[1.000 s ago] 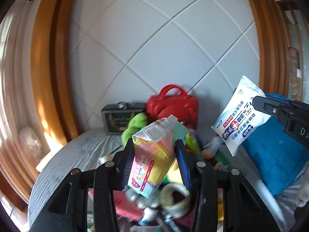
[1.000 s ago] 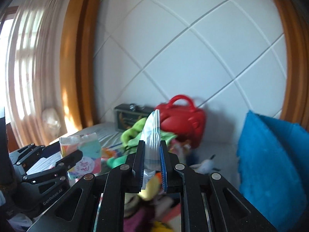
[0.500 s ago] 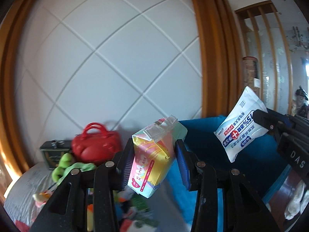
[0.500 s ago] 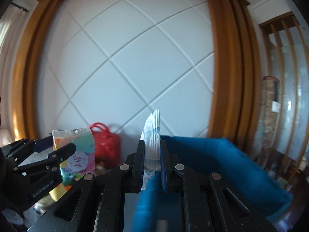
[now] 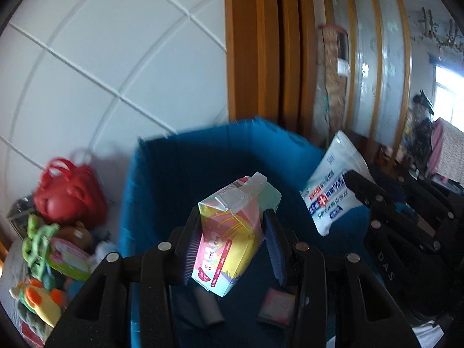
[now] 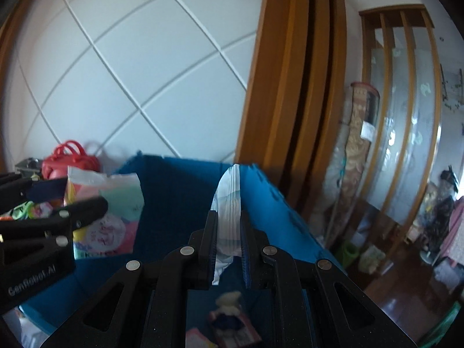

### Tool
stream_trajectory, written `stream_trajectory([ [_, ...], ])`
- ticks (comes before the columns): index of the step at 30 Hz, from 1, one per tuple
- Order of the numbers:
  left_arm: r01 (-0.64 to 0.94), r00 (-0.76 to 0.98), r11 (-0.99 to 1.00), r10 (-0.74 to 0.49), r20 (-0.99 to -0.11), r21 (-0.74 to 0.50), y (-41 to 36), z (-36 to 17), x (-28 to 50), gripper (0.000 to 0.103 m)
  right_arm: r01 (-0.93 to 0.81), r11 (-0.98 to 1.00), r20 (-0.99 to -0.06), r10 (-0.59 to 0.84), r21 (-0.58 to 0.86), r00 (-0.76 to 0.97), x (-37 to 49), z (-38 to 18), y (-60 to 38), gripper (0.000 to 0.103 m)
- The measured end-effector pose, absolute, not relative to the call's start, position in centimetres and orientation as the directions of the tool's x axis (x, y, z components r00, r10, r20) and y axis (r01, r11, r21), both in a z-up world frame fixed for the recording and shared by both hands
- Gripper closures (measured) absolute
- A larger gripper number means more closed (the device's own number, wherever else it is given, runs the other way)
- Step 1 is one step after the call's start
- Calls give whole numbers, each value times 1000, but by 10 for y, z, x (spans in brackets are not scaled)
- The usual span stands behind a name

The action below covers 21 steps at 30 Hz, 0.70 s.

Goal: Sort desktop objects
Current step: 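Carry the tissue pack and wipes pack over the blue crate with both tools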

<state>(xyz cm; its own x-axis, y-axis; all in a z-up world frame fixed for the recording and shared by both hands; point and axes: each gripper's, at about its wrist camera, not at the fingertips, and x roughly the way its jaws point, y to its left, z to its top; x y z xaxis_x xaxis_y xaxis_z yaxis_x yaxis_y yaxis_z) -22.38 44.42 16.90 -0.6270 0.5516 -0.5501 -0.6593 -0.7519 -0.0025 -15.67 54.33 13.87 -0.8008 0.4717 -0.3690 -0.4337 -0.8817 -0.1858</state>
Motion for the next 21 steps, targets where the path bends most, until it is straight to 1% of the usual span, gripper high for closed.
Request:
stream_trajectory([
  [3, -659, -575, -752, 526, -627, -26, 464, 152, -233, 61, -438, -878, -432, 476, -191, -766, -162, 129, 562, 89],
  [6, -654, -544, -755, 505, -670, -39, 471, 143, -239, 61, -443, -873, -454, 486, -205, -747, -163, 119, 576, 89],
  [12, -661, -501, -748, 497, -709, -57, 472, 132, -239, 60, -431, -872, -487, 487, -230, -725, -166, 107, 588, 89],
  [21, -658, -474, -752, 439, -763, -23, 478, 113, -231, 59, -422, -867, -531, 497, -267, -686, -163, 89, 593, 88],
])
